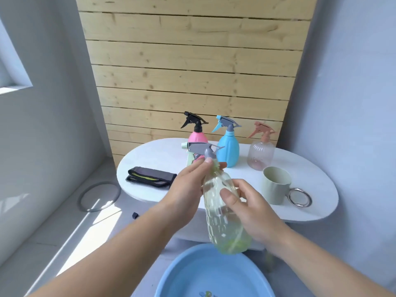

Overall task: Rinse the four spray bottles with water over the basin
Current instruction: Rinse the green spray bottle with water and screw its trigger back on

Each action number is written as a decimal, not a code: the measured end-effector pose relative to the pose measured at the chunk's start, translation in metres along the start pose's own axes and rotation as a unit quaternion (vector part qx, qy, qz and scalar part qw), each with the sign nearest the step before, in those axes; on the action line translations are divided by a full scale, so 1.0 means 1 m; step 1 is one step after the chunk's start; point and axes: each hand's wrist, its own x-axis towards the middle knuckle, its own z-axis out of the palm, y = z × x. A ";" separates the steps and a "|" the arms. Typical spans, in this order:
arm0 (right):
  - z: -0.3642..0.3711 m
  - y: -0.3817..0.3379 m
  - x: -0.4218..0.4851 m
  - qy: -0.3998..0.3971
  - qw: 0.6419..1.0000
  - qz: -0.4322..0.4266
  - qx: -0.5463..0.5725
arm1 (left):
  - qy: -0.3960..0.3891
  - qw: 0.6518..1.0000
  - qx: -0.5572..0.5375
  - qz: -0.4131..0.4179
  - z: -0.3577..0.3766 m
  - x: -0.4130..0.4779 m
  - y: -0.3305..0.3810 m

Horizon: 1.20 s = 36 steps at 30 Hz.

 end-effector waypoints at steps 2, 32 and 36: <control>0.000 0.002 -0.021 0.002 1.000 0.009 0.019 | -0.014 0.999 -0.031 -0.011 0.013 -0.009 -0.009; -0.015 0.030 -0.024 -0.034 0.997 0.030 0.070 | -0.067 0.988 -0.090 -0.104 0.032 -0.005 -0.028; -0.014 0.035 -0.020 -0.054 0.992 0.045 0.103 | -0.062 0.993 -0.073 -0.074 0.030 -0.002 -0.030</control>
